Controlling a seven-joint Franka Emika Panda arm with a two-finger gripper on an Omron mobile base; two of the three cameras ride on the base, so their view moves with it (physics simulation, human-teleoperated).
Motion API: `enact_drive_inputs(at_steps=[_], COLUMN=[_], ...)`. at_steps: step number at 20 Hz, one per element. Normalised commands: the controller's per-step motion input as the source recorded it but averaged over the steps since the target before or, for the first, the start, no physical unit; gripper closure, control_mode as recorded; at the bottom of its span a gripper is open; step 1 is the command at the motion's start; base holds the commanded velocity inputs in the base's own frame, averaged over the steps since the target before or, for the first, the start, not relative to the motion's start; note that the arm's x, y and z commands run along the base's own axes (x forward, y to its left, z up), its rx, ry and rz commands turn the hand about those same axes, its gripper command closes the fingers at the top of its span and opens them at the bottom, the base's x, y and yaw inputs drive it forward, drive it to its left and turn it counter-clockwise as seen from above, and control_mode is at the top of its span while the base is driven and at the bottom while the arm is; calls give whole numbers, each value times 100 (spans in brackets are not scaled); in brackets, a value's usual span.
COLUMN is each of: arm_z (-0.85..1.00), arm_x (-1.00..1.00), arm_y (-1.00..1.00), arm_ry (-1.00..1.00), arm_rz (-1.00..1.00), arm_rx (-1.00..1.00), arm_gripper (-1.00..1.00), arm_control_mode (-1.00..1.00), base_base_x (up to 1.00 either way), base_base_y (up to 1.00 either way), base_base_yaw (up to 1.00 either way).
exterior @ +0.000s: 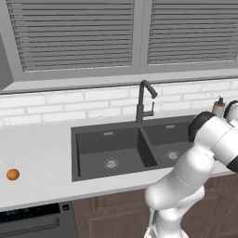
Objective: Put the colander in the sink, put the tangerine in the colander, and turn on the sink faucet and pour water over the colander.
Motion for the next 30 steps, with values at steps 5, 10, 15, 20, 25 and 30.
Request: enact_drive_inputs(at_steps=[5,10,15,20,25,30], arm_z=[-17,-7,0,0,-1,-3], arm_x=[0,0,0,0,0,0], arm_y=[-15,-17,-12,-20,-23,-36], arm_ry=[0,-1,0,0,-1,-2], arm_rz=[0,0,0,2,4,4], arm_rx=[-13,-8,-2,0,0,0], arm_gripper=[-100,-100,-100,-100,-100,-100], arm_control_mode=[-100,-100,-100,-100,-100,-100], base_base_x=[0,0,0,0,0,0], base_base_y=[0,0,0,0,0,0], base_base_yaw=[0,0,0,0,0,0])
